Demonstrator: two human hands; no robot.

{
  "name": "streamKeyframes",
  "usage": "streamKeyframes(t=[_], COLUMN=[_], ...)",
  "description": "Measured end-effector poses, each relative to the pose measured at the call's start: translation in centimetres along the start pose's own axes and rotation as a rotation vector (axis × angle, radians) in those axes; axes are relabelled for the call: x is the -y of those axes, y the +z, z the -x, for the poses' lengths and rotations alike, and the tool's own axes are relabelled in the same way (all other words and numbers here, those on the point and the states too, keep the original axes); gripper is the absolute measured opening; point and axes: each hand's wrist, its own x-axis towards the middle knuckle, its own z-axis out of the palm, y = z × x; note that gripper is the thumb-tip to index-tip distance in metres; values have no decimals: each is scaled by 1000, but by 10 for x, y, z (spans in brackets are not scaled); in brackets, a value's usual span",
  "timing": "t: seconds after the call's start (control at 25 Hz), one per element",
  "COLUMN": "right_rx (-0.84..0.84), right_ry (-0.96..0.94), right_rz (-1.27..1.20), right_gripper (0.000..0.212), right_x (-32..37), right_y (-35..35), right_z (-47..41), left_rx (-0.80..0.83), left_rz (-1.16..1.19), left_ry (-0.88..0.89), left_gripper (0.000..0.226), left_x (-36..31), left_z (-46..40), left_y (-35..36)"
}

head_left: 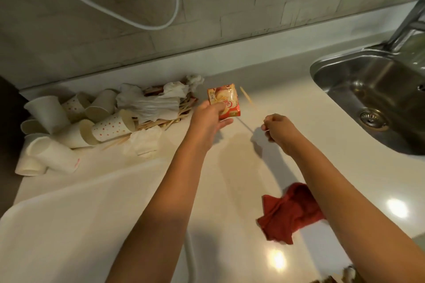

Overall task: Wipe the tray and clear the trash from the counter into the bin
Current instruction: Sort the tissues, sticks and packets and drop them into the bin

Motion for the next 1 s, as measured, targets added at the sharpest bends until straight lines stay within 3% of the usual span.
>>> streamKeyframes(t=[0.24, 0.4, 0.56, 0.76, 1.0], right_rx=[-133, -338, -368, -433, -526], right_ry=[-108, -238, -463, -576, -443], right_rz=[-210, -123, -78, -109, 20], right_gripper=[33, 28, 38, 40, 30], right_x=[-32, -65, -114, -184, -310], right_y=[-33, -46, -62, -114, -176], right_z=[102, 135, 168, 193, 232], left_rx=[151, 226, 283, 392, 517], left_rz=[-55, -132, -177, -232, -501], left_ry=[-108, -141, -189, -234, -399], left_gripper=[16, 14, 13, 19, 14], left_x=[33, 49, 83, 132, 219], left_z=[89, 131, 172, 224, 270], left_y=[3, 15, 30, 67, 108])
